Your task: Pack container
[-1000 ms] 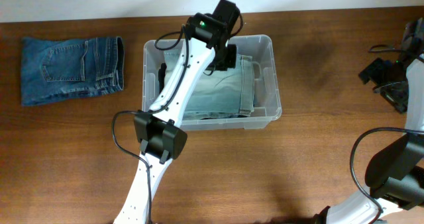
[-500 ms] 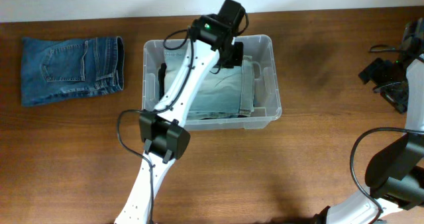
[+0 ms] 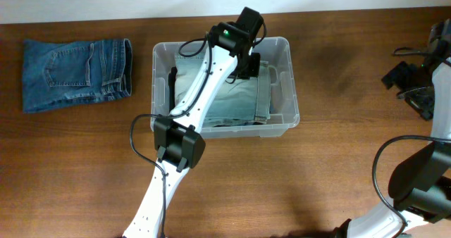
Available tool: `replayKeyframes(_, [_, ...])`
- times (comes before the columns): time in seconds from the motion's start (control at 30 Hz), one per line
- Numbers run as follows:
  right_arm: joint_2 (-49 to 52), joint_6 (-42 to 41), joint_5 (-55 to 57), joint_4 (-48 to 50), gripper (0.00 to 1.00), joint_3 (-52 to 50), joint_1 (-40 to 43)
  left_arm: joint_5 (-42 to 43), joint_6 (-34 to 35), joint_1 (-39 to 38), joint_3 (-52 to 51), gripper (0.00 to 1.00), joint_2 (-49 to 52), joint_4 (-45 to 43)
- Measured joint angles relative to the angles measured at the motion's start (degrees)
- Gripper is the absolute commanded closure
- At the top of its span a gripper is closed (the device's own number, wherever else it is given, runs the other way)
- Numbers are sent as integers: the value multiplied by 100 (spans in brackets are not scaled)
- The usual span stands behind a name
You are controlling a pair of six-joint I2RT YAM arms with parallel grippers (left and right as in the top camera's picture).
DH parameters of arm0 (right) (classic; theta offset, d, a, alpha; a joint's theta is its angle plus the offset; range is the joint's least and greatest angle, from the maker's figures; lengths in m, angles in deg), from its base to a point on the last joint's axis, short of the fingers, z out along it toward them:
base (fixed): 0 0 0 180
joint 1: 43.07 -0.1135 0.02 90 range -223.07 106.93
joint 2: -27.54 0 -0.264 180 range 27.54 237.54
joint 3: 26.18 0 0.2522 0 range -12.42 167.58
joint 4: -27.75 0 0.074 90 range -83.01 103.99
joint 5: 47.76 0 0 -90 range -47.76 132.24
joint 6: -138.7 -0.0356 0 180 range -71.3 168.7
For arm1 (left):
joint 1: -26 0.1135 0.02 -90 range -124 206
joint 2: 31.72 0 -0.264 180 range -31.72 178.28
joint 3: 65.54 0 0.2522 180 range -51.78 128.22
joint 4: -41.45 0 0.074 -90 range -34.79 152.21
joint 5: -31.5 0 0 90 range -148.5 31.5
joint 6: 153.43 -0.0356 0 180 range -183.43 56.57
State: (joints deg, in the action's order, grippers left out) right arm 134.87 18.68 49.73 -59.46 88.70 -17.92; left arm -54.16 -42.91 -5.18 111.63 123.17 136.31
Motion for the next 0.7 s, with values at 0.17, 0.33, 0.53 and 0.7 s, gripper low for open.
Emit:
replayKeyframes(0.17, [0,0,0,0,2,0,0,15,-42,2,973,94,127,964])
replayKeyframes(0.33, [0,0,0,2,1,0,0,44,-155,7,1567,93,-48,1513])
replayKeyframes(0.53, [0,2,0,0,2,0,0,551,-326,4,1506,93,-103,1539])
replayKeyframes(0.7, [0,-2,0,2,2,0,0,717,-476,-22,938,93,-109,1541])
